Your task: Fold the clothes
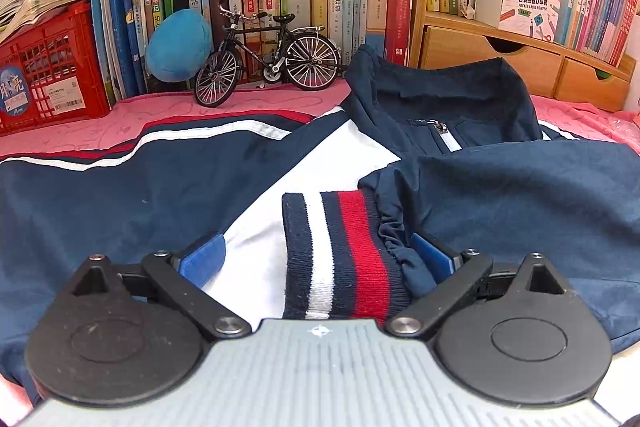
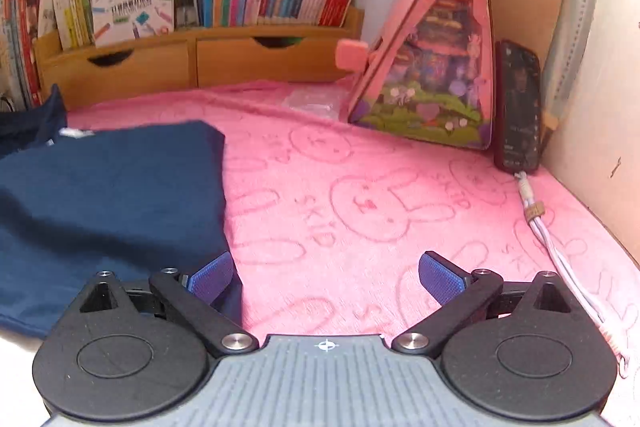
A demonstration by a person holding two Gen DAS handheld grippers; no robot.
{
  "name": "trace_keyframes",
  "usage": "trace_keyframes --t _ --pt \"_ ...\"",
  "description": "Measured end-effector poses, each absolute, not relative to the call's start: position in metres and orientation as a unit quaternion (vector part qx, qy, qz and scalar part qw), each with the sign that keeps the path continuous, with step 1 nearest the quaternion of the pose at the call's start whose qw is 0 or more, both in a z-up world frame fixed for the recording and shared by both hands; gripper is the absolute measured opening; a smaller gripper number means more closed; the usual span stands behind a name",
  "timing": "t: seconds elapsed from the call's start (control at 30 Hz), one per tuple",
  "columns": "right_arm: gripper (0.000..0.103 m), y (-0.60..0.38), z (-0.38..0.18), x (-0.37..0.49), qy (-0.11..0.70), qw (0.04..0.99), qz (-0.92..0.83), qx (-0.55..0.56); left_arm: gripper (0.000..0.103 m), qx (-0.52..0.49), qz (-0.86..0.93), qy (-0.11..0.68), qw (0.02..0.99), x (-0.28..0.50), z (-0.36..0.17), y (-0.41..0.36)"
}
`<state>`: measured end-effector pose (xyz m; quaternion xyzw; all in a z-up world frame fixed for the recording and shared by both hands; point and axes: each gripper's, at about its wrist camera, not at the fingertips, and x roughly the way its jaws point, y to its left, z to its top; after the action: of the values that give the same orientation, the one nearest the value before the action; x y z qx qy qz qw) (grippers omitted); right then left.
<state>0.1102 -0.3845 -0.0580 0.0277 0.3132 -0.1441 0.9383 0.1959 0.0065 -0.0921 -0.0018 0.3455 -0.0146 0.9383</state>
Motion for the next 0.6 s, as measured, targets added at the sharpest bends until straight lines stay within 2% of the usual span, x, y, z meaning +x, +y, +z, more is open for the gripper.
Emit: trace_keyframes --t 0.1,0.3,0.4,0.6 --pt "0.101 -0.353 -0.045 0.130 0.282 0.957 -0.060 0.046 0.100 -0.002 -0.015 0.346 0.938 0.196 -0.092 0.007" --pt "0.100 -0.274 -0.055 0.192 0.293 0.952 0.082 0.023 0.100 -0.002 -0.016 0.346 0.938 0.196 -0.092 0.008" --pt "0.101 -0.263 -0.063 0.220 0.326 0.941 0.092 0.026 0.100 -0.002 -0.016 0.346 0.938 0.196 -0.092 0.009" --pt "0.103 -0.321 -0.083 0.254 0.363 0.931 -0.025 0.025 0.100 -0.003 -0.017 0.346 0.938 0.196 -0.092 0.009"
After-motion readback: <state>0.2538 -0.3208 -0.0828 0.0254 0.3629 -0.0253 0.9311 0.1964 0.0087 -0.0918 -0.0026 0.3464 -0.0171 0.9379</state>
